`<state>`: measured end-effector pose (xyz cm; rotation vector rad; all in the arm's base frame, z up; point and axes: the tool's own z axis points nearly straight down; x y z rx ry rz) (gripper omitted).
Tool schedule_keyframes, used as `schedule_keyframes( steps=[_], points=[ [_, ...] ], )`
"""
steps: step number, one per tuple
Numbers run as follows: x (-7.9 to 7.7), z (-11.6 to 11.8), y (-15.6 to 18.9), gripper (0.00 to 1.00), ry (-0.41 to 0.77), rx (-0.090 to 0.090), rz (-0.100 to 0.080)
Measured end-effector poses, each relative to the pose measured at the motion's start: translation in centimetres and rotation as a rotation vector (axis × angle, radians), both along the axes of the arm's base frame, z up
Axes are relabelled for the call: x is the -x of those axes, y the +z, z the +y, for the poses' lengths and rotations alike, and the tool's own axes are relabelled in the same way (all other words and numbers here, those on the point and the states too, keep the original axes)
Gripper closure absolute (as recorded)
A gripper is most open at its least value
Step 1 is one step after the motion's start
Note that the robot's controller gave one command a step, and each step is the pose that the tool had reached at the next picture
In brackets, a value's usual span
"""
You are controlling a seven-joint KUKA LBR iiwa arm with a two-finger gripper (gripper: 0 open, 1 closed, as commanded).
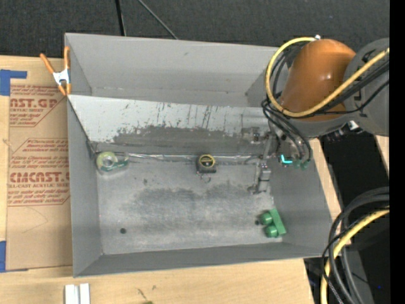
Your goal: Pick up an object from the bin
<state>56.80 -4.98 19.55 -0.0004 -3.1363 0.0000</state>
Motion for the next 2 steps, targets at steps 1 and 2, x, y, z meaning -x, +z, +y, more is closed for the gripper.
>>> schedule_keyframes(
  steps=[1, 2],
  points=[
    [4.1, -3.6, -6.7, 0.0, 0.03, 0.0, 0.003],
    [8.1, -9.1, -9.0, 0.0, 0.417, -0.001, -0.002]
  ],
)
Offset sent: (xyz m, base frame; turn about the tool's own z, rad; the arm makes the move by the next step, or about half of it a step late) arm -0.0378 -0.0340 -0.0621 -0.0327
